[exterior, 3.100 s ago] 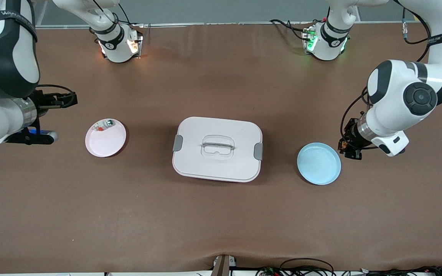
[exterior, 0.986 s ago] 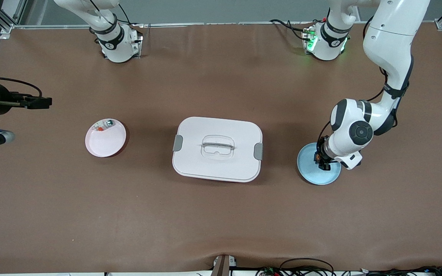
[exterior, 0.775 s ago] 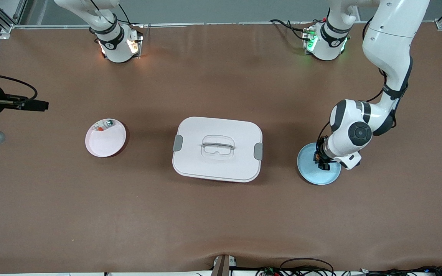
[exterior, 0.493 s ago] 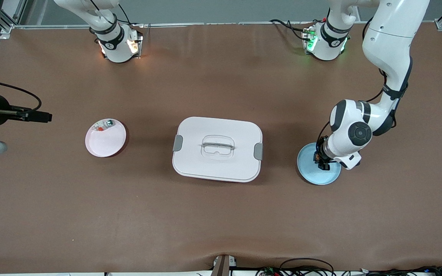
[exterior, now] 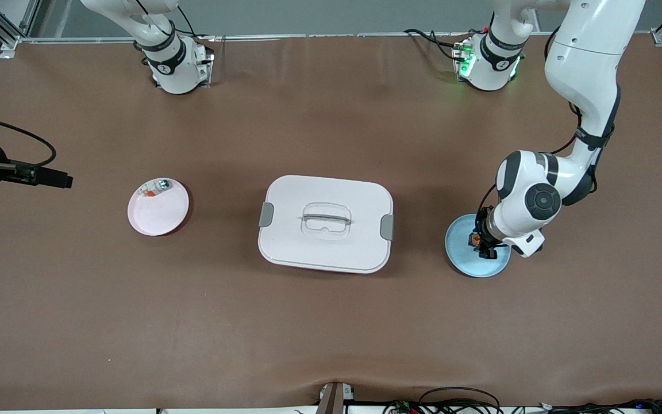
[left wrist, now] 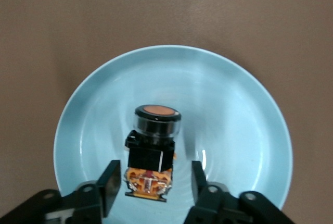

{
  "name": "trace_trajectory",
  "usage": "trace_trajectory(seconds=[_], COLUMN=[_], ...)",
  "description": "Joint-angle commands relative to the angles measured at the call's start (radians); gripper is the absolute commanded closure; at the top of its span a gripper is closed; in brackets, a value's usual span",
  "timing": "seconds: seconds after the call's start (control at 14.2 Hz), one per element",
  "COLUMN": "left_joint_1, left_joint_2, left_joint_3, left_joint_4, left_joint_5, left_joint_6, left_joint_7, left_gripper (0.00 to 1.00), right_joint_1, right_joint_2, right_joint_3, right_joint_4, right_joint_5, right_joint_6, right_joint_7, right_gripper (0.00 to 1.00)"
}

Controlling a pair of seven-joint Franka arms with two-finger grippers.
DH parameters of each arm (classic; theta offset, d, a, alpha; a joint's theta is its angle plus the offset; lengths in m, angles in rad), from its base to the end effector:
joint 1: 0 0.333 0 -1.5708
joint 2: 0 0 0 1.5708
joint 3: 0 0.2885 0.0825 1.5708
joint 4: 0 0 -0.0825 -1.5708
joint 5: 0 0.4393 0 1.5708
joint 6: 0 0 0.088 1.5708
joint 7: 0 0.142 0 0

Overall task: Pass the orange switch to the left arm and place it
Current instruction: 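Open the left gripper and release the switch on the plate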

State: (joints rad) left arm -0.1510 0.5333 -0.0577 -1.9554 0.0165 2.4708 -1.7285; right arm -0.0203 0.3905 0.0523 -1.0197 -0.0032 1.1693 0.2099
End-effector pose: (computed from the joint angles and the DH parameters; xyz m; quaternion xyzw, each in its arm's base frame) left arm 0.6217 -0.1332 0.0977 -0.7267 -0.6869 0.0127 0.0015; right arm 0.6579 0.0134 0.5614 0.9887 -0.0894 -0.1201 0.0059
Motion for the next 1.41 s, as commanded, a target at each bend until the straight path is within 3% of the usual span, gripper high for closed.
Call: trace_trajectory(seconds=[0.0, 0.14, 0.49, 0.92, 1.13, 1.34], left_joint_1=[0.007, 0.007, 0.004, 0.05, 0.059, 0.07], left_joint_2=[0.008, 0.002, 0.001, -0.036, -0.096, -0.136], left_joint_3=[-0.002, -0.004, -0.004, -0.001, 0.006, 0.009], left_joint_4=[0.039, 0.053, 0.09, 0.116, 0.052, 0.0], left_joint_5=[0.03, 0.028, 0.019, -0.003, -0.096, -0.107], left_joint_6=[-0.007, -0.009, -0.027, -0.095, -0.095, -0.095], left_joint_7=[-0.026, -0.026, -0.028, 0.01, 0.287, 0.576], left_gripper=[0.0, 0.0, 0.0, 0.0, 0.0, 0.0], right_joint_1=[-0.009, -0.01, -0.015, -0.015, -0.015, -0.018], right_joint_2=[-0.114, -0.195, -0.26, -0.268, -0.268, -0.268], right_joint_3=[0.006, 0.004, 0.001, 0.004, 0.004, 0.003], right_joint_4=[-0.142, -0.242, -0.253, -0.267, -0.276, -0.278], right_joint_5=[0.017, 0.017, 0.014, 0.019, 0.019, 0.019], right_joint_6=[0.077, 0.145, 0.13, 0.161, 0.202, 0.214], right_joint_7=[0.019, 0.019, 0.017, 0.019, 0.013, -0.067], right_gripper=[0.0, 0.0, 0.0, 0.0, 0.0, 0.0])
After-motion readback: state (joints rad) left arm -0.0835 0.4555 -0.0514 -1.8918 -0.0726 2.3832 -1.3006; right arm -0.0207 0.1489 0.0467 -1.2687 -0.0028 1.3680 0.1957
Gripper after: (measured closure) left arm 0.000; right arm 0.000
